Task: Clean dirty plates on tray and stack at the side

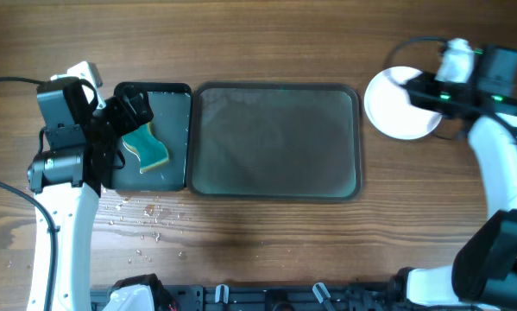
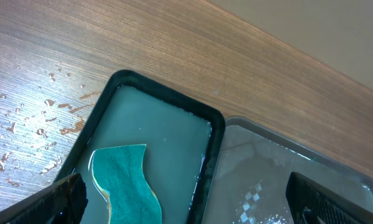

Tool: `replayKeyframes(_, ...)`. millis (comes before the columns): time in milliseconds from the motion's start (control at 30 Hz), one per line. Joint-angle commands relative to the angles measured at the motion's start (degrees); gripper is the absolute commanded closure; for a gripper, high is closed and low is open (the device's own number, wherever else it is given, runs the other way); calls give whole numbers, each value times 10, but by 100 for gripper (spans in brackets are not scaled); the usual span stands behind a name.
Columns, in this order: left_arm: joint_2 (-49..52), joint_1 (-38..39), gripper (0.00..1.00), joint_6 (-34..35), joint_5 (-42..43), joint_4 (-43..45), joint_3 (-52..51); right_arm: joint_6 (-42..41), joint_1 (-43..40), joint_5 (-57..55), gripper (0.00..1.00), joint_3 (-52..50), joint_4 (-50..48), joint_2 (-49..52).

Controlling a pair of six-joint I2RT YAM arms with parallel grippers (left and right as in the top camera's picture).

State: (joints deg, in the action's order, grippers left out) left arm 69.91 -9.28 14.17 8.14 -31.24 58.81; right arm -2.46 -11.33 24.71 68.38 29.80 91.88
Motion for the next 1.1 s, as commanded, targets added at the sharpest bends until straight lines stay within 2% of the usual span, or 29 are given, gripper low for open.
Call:
replayKeyframes(0, 1, 1, 0, -3, -3, 2, 7, -7, 101, 43, 80, 0, 12, 2)
replayKeyframes(33, 1, 1, 0, -3, -3, 2, 7, -7, 154, 43, 92, -5, 12, 6)
replayKeyframes(67, 1, 1, 0, -3, -3, 2, 7, -7, 177, 42, 95, -7, 12, 8)
replayKeyframes(267, 1, 1, 0, -3, -3, 2, 7, -7, 362, -24, 96, -8, 11, 27)
replayKeyframes(400, 1, 1, 0, -3, -3, 2, 7, -9, 452, -49, 96, -8, 13, 47)
replayKeyframes(567, 1, 1, 0, -3, -3, 2, 7, -61, 539, -51, 96, -10, -13, 86)
replayKeyframes(800, 1, 1, 0, -3, -3, 2, 7, -122, 604, -96, 96, -10, -92, 157)
replayKeyframes(1067, 1, 1, 0, -3, -3, 2, 7, -121, 627, -96, 95, -10, -152, 205)
